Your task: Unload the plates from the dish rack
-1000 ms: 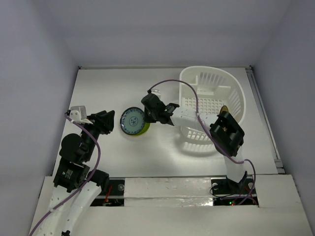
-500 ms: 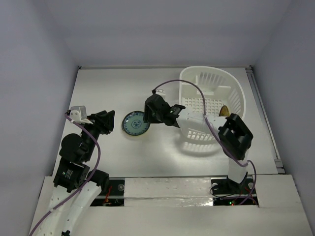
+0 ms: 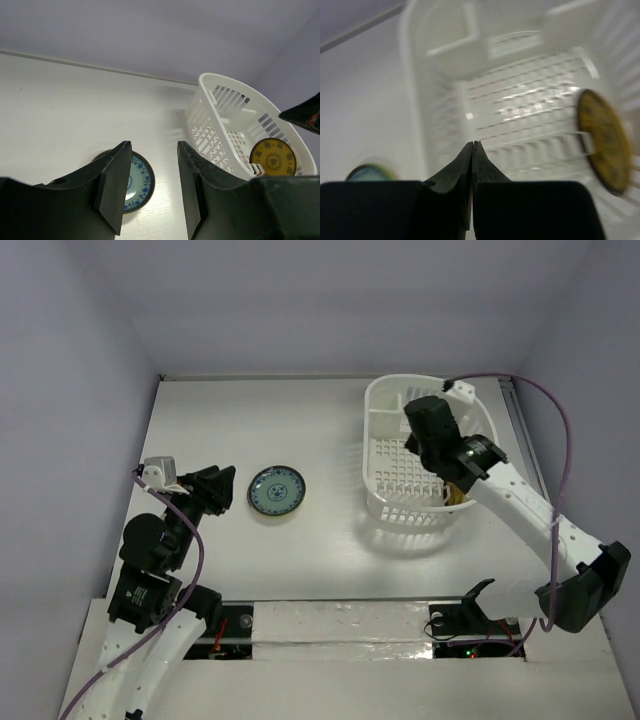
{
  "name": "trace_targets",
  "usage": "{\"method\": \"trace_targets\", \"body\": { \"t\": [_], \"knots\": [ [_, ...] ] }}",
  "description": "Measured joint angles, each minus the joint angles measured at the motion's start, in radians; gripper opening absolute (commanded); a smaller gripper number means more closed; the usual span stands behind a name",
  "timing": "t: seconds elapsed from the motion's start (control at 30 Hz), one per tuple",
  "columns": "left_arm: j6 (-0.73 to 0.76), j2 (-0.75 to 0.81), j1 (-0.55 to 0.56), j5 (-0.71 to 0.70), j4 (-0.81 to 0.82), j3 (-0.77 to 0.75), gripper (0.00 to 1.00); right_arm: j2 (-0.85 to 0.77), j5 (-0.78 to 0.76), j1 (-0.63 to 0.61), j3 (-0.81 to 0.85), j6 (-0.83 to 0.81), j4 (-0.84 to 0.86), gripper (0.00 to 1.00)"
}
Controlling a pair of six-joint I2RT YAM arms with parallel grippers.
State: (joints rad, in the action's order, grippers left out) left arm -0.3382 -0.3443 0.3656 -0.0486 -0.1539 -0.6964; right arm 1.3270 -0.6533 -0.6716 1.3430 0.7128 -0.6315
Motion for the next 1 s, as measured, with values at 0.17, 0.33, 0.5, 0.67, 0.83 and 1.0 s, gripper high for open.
{"method": "trace_targets", "body": {
  "t": [0.17, 0.33, 0.5, 0.67, 0.83, 1.0],
  "knots": [
    [0.000, 0.016, 0.000, 0.019, 0.004, 0.000, 0.38, -0.019, -0.117, 0.122, 0.009, 0.030, -0.331, 0.69],
    [0.000, 0.024, 0.000, 0.042, 0.007, 0.000, 0.38, 0.083, -0.106, 0.189, 0.044, -0.003, -0.538, 0.75],
    [0.000, 0.038, 0.008, 0.058, 0.008, 0.000, 0.39, 0.166, -0.096, 0.267, 0.058, -0.071, -0.597, 0.70],
    [0.000, 0.053, 0.024, 0.062, 0.008, 0.000, 0.39, 0.234, -0.094, 0.290, 0.059, -0.130, -0.596, 0.52],
    [0.000, 0.056, 0.032, 0.063, 0.007, 0.000, 0.39, 0.300, -0.095, 0.290, 0.066, -0.169, -0.592, 0.35],
    [0.000, 0.056, 0.034, 0.063, 0.007, 0.000, 0.39, 0.335, -0.119, 0.290, 0.092, -0.189, -0.603, 0.25]
  ]
}}
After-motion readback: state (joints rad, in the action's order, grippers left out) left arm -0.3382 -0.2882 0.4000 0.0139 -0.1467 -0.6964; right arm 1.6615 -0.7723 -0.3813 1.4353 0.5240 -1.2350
